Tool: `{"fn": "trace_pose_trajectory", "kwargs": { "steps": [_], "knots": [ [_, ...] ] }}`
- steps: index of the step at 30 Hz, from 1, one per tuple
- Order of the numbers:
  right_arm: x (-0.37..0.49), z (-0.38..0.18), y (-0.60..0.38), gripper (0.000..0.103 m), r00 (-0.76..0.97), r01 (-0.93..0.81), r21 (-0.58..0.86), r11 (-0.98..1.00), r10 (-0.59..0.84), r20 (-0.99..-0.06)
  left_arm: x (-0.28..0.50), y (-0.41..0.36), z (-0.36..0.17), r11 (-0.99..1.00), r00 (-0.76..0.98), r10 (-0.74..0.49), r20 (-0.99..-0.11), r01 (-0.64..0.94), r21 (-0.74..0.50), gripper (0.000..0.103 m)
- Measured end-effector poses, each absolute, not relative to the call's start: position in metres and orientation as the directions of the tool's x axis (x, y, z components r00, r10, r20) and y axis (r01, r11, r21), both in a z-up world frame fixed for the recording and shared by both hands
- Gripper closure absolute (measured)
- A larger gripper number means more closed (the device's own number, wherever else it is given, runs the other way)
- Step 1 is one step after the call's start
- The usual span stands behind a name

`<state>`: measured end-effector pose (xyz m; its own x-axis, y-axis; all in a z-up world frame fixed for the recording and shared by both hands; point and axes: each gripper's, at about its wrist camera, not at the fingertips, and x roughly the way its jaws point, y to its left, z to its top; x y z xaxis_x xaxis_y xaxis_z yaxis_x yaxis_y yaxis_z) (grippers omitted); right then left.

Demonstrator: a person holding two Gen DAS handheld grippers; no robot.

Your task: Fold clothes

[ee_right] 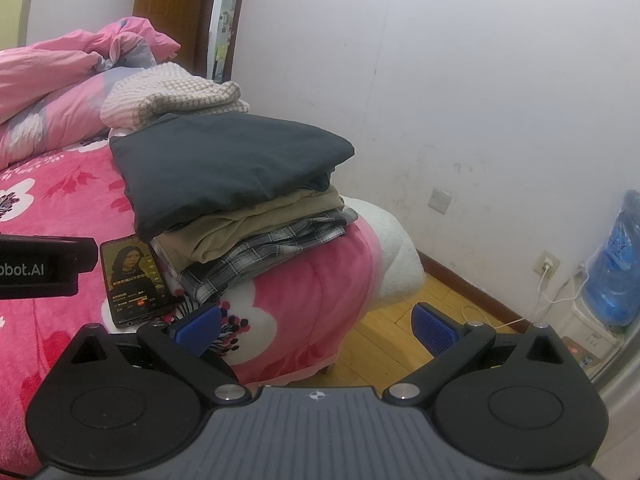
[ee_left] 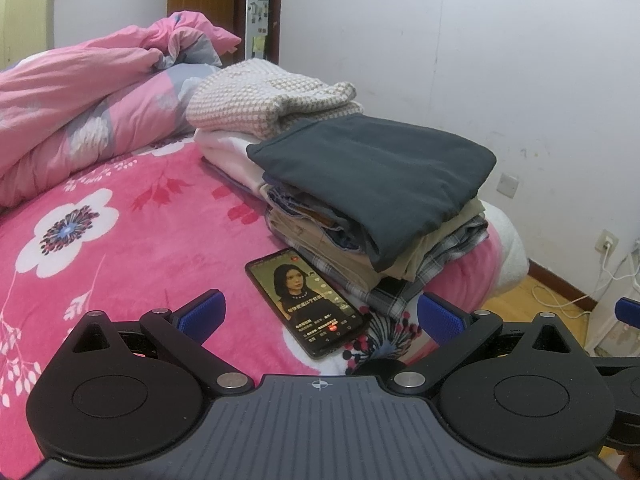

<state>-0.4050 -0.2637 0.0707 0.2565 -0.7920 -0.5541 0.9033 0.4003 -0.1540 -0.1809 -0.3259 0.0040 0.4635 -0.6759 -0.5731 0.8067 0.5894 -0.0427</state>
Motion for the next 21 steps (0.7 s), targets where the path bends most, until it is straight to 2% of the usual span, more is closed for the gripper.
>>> {"fn": "trace_pose_trajectory", "kwargs": {
  "steps": [21],
  "knots": [
    [-0.4045, 0.0731, -0.264, 0.0, 0.259, 0.902, -0.157, 0.403, -0.794, -0.55, -0.1792, -0.3258, 0.0051, 0.594, 0.468, -0.674, -0.572, 0.804, -0.041, 0.0]
  ]
}}
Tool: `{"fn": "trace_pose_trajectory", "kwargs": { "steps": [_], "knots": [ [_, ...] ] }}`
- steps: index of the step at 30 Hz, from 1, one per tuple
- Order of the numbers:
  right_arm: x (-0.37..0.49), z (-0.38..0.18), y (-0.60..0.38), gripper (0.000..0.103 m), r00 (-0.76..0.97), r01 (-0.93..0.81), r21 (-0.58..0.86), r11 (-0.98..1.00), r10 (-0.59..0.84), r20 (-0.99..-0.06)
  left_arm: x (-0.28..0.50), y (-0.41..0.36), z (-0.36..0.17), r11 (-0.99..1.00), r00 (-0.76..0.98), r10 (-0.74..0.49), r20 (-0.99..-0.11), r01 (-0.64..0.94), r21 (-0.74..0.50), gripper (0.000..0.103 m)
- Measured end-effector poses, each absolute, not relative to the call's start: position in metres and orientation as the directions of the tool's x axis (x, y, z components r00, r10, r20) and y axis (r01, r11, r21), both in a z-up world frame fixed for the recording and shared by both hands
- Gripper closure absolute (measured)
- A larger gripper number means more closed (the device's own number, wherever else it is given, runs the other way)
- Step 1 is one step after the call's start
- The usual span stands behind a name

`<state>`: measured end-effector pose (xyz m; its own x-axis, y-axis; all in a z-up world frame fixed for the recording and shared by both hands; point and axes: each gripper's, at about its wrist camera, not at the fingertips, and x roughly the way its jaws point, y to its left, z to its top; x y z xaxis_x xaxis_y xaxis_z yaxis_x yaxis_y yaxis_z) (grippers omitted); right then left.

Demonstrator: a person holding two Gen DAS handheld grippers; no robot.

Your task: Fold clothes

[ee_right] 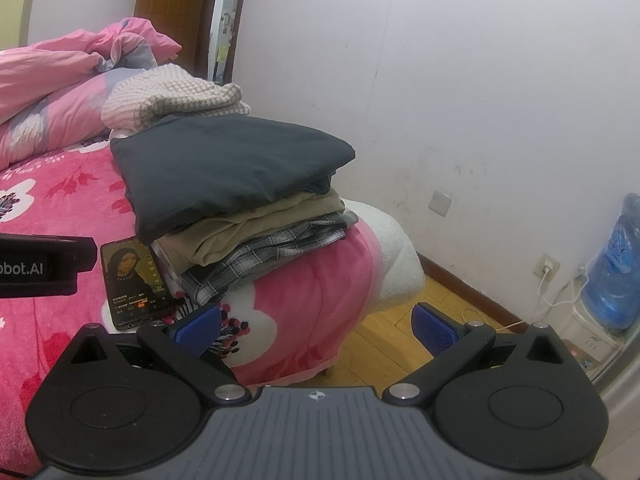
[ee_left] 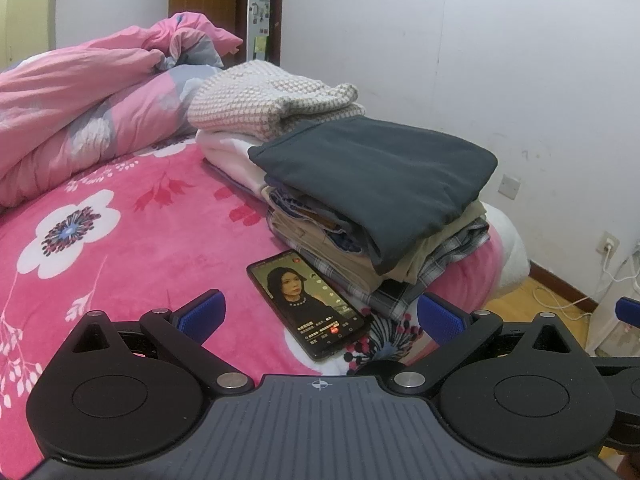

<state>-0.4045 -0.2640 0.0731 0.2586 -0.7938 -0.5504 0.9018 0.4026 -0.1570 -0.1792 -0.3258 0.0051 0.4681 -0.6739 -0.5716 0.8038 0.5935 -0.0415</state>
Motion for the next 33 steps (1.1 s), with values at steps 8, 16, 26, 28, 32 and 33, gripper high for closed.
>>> {"fn": "trace_pose_trajectory", "kwargs": {
  "steps": [8, 16, 26, 28, 32, 33],
  "knots": [
    [-0.4044, 0.0733, -0.264, 0.0, 0.26, 0.901, -0.158, 0.404, -0.794, -0.55, -0.1795, -0.3268, 0.0051, 0.594, 0.469, -0.672, -0.573, 0.803, -0.041, 0.0],
    [-0.4035, 0.0728, -0.2636, 0.0, 0.259, 0.901, -0.157, 0.404, -0.793, -0.552, -0.1791, -0.3261, 0.0053, 0.596, 0.469, -0.672, -0.573, 0.802, -0.042, 0.0],
    [-0.403, 0.072, -0.2641, 0.0, 0.259, 0.9, -0.159, 0.405, -0.793, -0.552, -0.1791, -0.3253, 0.0049, 0.597, 0.469, -0.672, -0.573, 0.801, -0.044, 0.0],
    [-0.4028, 0.072, -0.2641, 0.0, 0.258, 0.901, -0.159, 0.404, -0.793, -0.551, -0.1793, -0.3254, 0.0046, 0.598, 0.469, -0.671, -0.574, 0.8, -0.045, 0.0],
    [-0.4023, 0.072, -0.2637, 0.0, 0.26, 0.9, -0.159, 0.406, -0.792, -0.552, -0.1794, -0.3253, 0.0042, 0.599, 0.469, -0.67, -0.575, 0.8, -0.045, 0.0],
    [-0.4023, 0.0719, -0.2636, 0.0, 0.26, 0.9, -0.159, 0.406, -0.792, -0.552, -0.1793, -0.3252, 0.0043, 0.599, 0.47, -0.67, -0.575, 0.8, -0.045, 0.0]
  ]
}}
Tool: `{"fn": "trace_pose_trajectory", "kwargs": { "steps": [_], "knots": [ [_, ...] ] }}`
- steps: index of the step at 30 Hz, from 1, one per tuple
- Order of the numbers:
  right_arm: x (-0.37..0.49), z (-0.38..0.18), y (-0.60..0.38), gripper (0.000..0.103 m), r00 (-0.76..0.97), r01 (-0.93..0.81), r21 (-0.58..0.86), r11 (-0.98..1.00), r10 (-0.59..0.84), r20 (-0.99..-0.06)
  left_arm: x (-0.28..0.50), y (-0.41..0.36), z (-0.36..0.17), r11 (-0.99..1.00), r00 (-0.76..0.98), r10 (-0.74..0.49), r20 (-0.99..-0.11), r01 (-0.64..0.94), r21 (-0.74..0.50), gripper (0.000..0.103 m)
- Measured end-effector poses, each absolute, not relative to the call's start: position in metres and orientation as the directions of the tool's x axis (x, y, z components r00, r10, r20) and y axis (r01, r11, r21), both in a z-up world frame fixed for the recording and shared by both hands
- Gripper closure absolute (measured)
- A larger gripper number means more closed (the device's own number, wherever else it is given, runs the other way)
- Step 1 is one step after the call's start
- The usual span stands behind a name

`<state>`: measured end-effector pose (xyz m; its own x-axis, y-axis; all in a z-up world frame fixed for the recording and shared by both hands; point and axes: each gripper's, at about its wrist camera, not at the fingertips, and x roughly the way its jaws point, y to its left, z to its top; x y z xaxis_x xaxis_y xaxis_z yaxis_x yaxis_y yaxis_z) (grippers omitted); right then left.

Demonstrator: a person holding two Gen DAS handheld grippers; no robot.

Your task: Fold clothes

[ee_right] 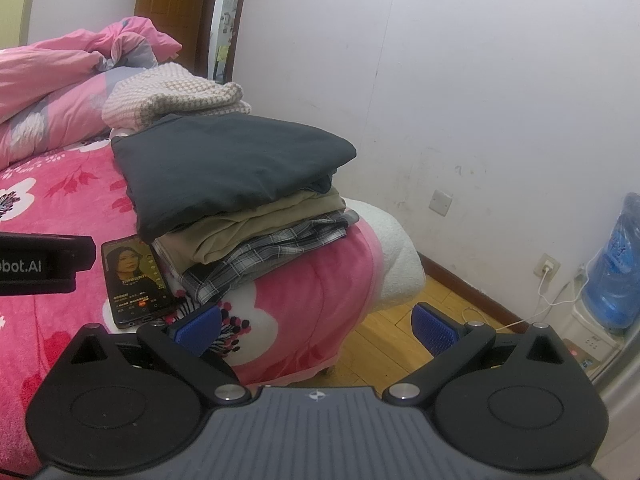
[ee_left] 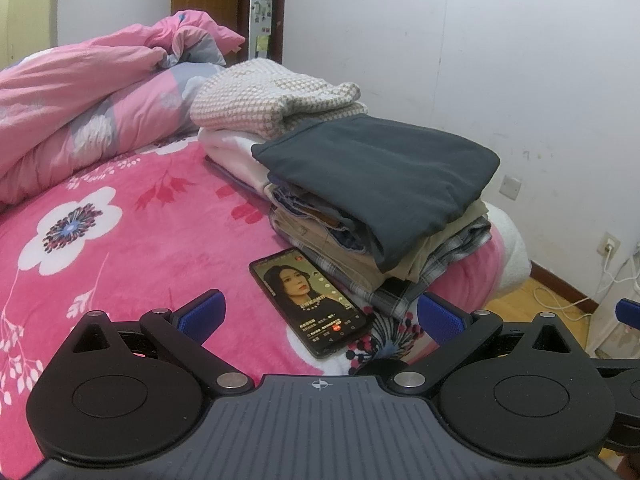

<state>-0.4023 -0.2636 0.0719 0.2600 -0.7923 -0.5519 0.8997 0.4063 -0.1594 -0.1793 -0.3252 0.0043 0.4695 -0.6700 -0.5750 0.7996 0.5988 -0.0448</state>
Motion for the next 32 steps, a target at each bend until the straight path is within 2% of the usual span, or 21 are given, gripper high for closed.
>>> {"fn": "trace_pose_trajectory", "kwargs": {
  "steps": [32],
  "knots": [
    [-0.4027, 0.0695, -0.2634, 0.0, 0.259, 0.901, -0.157, 0.405, -0.791, -0.555, -0.1772, -0.3239, 0.0024, 0.602, 0.47, -0.666, -0.58, 0.797, -0.045, 0.0]
  ]
}}
